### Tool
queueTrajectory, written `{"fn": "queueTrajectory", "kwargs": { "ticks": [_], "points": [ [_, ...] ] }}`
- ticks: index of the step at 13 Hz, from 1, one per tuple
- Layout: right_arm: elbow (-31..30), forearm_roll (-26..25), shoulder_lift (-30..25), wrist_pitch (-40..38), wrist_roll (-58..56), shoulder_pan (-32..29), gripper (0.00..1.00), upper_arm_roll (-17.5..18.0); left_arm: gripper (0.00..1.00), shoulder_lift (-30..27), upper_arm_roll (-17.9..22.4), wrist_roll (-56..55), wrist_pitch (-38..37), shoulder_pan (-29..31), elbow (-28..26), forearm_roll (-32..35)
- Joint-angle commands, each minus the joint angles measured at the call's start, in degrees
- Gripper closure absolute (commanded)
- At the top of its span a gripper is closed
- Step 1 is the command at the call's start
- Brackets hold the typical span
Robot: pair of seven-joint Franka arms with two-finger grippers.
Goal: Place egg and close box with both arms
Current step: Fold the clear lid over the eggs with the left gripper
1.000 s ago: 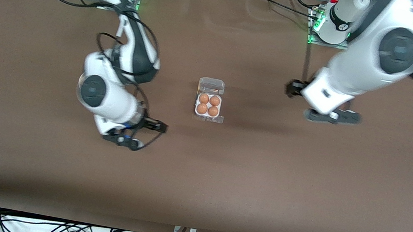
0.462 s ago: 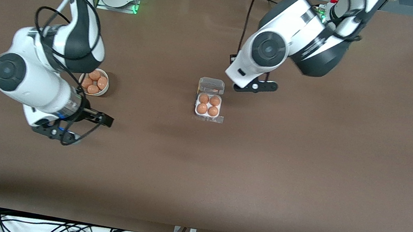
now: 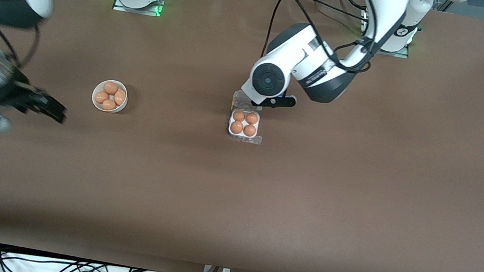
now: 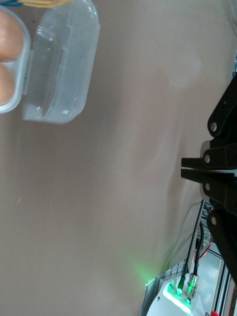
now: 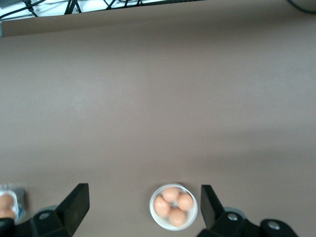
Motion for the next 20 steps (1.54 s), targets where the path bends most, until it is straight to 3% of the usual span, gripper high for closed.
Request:
{"fn": "queueTrajectory", "kwargs": {
  "ticks": [1, 3, 6, 13, 20],
  "points": [
    [-8.4, -0.7, -9.0, -2.0, -2.3, -5.3, 0.00, 2.6, 0.92, 3.1, 0.7, -0.7, 2.8, -1.9, 1.7, -3.1],
    [-9.4, -0.8, -12.4, -7.0, -1.2, -7.1, 0.00, 2.7, 0.91, 4.0, 0.8, -0.8, 5.3, -2.9, 1.7, -3.1],
    [-14.2, -2.9, -16.6, -7.7, -1.0, -8.1, 0.00, 2.8, 0.92, 5.0, 0.8, -1.1, 8.5, -3.0, 1.6, -3.1],
    [-13.7, -5.2, -14.2, -4.8, -1.7, -7.1, 0.00, 3.6, 0.92, 6.3, 1.7, -2.0, 16.4, -2.4, 3.0, -2.6],
    [-13.6, -5.1, -14.2, -4.8, -1.2, -7.0, 0.00, 3.7, 0.92, 6.6, 7.5, -1.9, 21.5, -2.5, 5.0, -2.2]
  ]
}}
